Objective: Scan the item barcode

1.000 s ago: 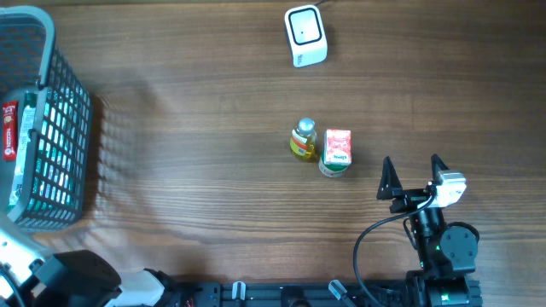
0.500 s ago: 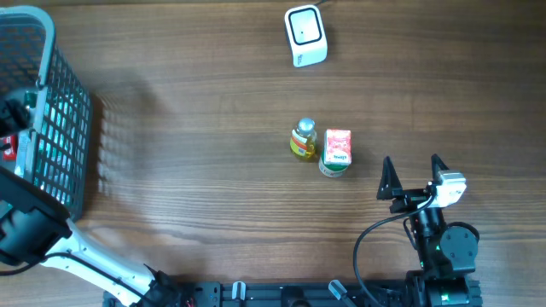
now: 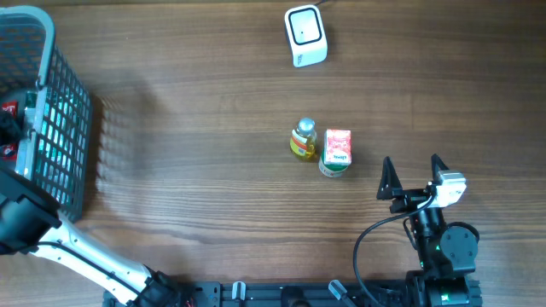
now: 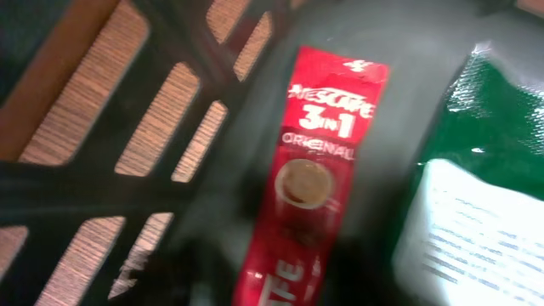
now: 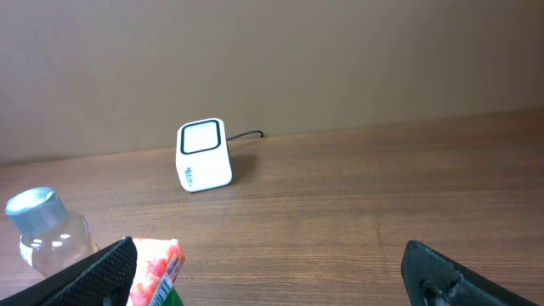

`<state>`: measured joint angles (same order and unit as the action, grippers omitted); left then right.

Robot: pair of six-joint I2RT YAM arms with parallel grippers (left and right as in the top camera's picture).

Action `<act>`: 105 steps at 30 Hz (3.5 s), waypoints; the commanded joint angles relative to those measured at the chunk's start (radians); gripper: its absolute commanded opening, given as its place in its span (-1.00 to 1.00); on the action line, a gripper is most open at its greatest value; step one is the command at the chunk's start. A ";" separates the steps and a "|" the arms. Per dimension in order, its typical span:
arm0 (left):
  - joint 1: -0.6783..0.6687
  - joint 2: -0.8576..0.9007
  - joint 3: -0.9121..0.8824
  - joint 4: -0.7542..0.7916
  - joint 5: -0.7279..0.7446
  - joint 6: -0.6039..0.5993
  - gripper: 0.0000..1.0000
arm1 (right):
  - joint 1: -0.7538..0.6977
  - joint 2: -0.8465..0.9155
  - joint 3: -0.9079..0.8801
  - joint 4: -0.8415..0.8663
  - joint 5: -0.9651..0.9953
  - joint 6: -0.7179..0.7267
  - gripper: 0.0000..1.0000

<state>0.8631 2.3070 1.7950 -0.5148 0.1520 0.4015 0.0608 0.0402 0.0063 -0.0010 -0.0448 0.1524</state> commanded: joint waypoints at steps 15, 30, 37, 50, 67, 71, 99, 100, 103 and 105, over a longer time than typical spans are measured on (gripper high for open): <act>-0.064 -0.339 0.002 -0.231 0.007 -0.174 -0.92 | 0.000 -0.005 -0.001 0.003 -0.002 0.006 0.99; -0.075 -0.324 -0.075 -0.299 -0.072 -0.390 1.00 | 0.000 -0.005 -0.001 0.003 -0.002 0.006 0.99; -0.073 -0.316 -0.075 -0.239 -0.338 -0.626 0.90 | 0.000 -0.005 -0.001 0.003 -0.002 0.006 1.00; -0.108 -0.111 -0.077 0.104 -0.337 -0.701 0.56 | 0.000 -0.005 -0.001 0.003 -0.002 0.006 0.99; -0.108 -0.235 -0.076 0.055 -0.438 -0.645 -0.92 | 0.000 -0.005 -0.001 0.003 -0.002 0.006 0.99; -0.113 -0.353 -0.076 -0.186 -0.441 -0.739 -0.92 | 0.000 -0.005 -0.001 0.003 -0.002 0.006 1.00; -0.173 -0.337 -0.148 -0.428 -0.141 -0.300 1.00 | 0.000 -0.005 -0.001 0.003 -0.002 0.006 0.99; -0.173 -0.336 -0.148 -0.412 -0.141 -0.301 0.99 | 0.000 -0.005 -0.001 0.003 -0.002 0.006 0.99; -0.185 -0.311 -0.148 -0.368 -0.032 -0.209 0.96 | 0.000 -0.005 -0.001 0.003 -0.002 0.006 0.99; -0.195 -0.262 -0.148 -0.351 -0.045 -0.195 0.99 | 0.000 -0.005 -0.001 0.003 -0.002 0.006 0.99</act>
<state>0.6823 1.9747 1.6539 -0.8799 0.0486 0.1322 0.0608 0.0402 0.0063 -0.0010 -0.0448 0.1528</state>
